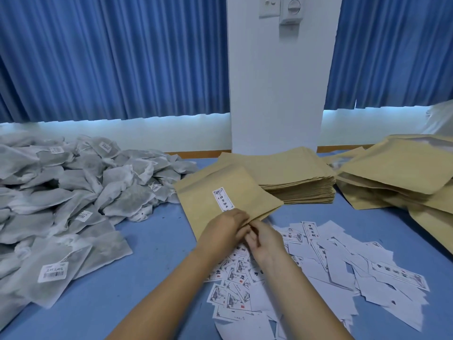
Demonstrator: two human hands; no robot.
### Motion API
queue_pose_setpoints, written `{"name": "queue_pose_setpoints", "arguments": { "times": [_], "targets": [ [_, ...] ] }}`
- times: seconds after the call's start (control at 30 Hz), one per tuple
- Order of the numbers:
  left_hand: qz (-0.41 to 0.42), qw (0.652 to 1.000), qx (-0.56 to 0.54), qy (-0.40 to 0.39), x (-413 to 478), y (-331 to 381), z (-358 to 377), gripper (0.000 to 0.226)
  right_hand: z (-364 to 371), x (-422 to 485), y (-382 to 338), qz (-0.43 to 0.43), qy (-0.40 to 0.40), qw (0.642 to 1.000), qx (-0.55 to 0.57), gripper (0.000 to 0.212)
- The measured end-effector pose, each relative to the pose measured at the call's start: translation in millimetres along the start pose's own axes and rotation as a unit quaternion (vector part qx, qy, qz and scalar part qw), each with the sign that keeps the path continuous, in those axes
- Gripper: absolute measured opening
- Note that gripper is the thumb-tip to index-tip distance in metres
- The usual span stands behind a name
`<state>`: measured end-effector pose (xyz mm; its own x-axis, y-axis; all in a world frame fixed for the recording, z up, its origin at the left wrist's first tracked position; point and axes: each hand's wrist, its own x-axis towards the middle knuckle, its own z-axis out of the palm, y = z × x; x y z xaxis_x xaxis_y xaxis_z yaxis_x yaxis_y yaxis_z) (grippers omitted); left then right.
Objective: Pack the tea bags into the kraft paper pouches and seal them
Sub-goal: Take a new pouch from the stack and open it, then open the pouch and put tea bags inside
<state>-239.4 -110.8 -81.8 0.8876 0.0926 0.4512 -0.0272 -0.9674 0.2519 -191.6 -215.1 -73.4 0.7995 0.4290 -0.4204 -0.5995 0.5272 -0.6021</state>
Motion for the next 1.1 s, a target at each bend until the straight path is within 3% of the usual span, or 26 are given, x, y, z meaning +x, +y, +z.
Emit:
{"name": "queue_pose_setpoints", "arguments": {
  "times": [0.1, 0.2, 0.23, 0.33, 0.43, 0.57, 0.63, 0.7, 0.8, 0.87, 0.93, 1.0, 1.1],
  "targets": [
    [-0.023, 0.996, -0.078, 0.022, 1.1, -4.3, -3.7, 0.016, 2.3, -3.3, 2.3, -0.025, -0.014, 0.999, -0.027, 0.016],
    [-0.099, 0.982, -0.152, 0.054, -2.0, -2.9, -11.3, 0.014, 3.3, -2.6, 6.3, -0.079, -0.018, 0.991, -0.106, 0.021],
    [-0.111, 0.984, -0.134, 0.05, -2.8, -2.7, -12.2, 0.014, 3.2, -2.5, 9.3, -0.1, -0.01, 0.982, -0.157, 0.022],
    [-0.127, 0.99, 0.057, -0.001, -3.0, 4.8, -10.3, 0.018, 4.0, -4.6, 19.4, -0.186, 0.018, 0.927, -0.326, 0.028],
    [-0.168, 0.974, 0.149, -0.011, -3.7, 23.6, -11.1, 0.018, 5.6, -7.9, 21.3, -0.231, 0.036, 0.891, -0.389, 0.029],
    [-0.248, 0.958, 0.035, 0.143, 2.7, 14.0, -35.2, 0.014, 1.2, -4.8, 19.7, -0.209, 0.022, 0.911, -0.355, 0.031],
    [-0.219, 0.96, 0.027, 0.171, 0.8, 13.7, -38.0, 0.012, 1.8, -5.1, 21.1, -0.187, 0.001, 0.926, -0.327, 0.025],
    [-0.141, 0.977, 0.115, 0.107, -6.5, 22.4, -25.4, 0.012, 3.6, -4.8, 21.2, -0.167, -0.042, 0.943, -0.285, 0.015],
    [-0.149, 0.959, 0.241, 0.007, -15.9, 17.2, -8.7, 0.025, 2.2, -3.6, 21.3, -0.132, -0.084, 0.94, -0.304, 0.034],
    [-0.142, 0.96, 0.242, -0.014, -16.3, 6.7, -16.3, 0.023, 2.2, -4.8, 20.9, -0.117, -0.094, 0.936, -0.319, 0.033],
    [-0.049, 0.976, 0.208, -0.032, -15.4, 4.2, -27.0, 0.024, 3.9, -5.7, 19.7, -0.11, -0.095, 0.942, -0.303, 0.023],
    [0.057, 0.984, 0.17, 0.004, -19.5, 8.8, -41.7, 0.031, 4.4, -5.1, 17.5, -0.104, -0.078, 0.939, -0.318, 0.023],
    [0.017, 0.976, 0.059, 0.21, -23.1, 2.9, -70.8, 0.038, 5.5, -6.4, 16.8, -0.112, -0.056, 0.922, -0.366, 0.046]
  ]
}}
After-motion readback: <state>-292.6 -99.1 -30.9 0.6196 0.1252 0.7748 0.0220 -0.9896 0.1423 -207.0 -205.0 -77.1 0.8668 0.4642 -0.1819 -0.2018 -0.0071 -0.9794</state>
